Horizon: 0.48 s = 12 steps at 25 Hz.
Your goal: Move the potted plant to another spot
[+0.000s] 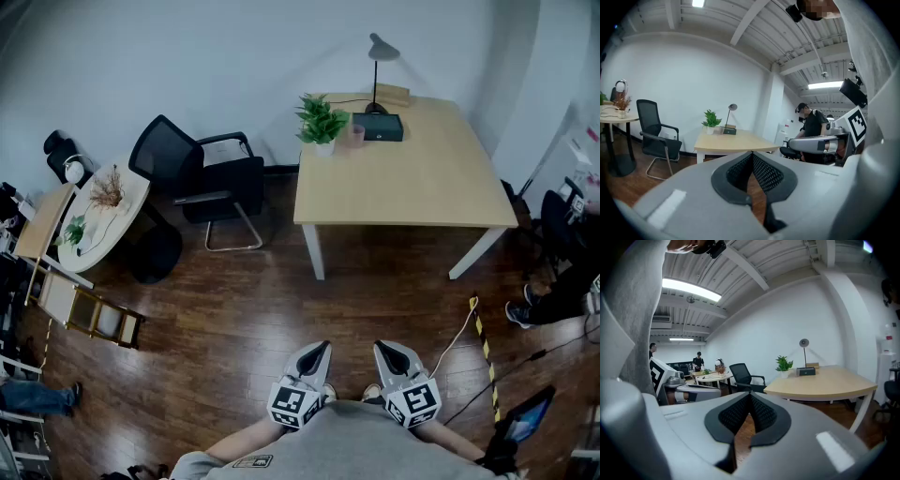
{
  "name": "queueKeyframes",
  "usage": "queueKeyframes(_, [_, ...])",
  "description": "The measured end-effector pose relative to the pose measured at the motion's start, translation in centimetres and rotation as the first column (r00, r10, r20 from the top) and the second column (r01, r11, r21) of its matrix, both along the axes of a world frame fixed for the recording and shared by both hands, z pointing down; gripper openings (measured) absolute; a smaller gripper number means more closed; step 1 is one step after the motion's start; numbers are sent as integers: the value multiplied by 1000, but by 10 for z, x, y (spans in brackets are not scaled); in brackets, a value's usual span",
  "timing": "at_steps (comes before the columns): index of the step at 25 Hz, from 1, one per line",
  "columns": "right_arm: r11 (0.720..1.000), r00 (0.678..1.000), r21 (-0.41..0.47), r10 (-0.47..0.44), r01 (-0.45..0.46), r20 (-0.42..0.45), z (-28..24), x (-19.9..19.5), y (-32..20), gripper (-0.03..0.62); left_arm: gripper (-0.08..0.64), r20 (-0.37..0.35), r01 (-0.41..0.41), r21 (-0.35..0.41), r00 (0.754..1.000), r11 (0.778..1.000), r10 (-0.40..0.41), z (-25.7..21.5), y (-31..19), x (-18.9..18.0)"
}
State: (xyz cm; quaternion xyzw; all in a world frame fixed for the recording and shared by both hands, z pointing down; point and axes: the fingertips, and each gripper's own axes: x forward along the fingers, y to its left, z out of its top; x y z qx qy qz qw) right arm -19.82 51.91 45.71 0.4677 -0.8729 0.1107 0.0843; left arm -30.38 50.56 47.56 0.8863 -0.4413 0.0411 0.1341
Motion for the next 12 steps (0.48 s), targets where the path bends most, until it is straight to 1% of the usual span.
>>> queueKeyframes(7, [1000,1000,-7,30,-30,6,4,-31,-21,5,2,1,-12,-22,1000,1000,12,9,-18,-33])
queueKeyframes(9, [999,1000,-21,26,-26,-2,5,-37,-28,5,2,-1,-12,-27,1000,1000,12,10,-26,-38])
queueKeyframes(12, [1000,1000,-11,20,-20,7,6,-39,-48,5,2,-2,-8,-22,1000,1000,8,9,-45,-41])
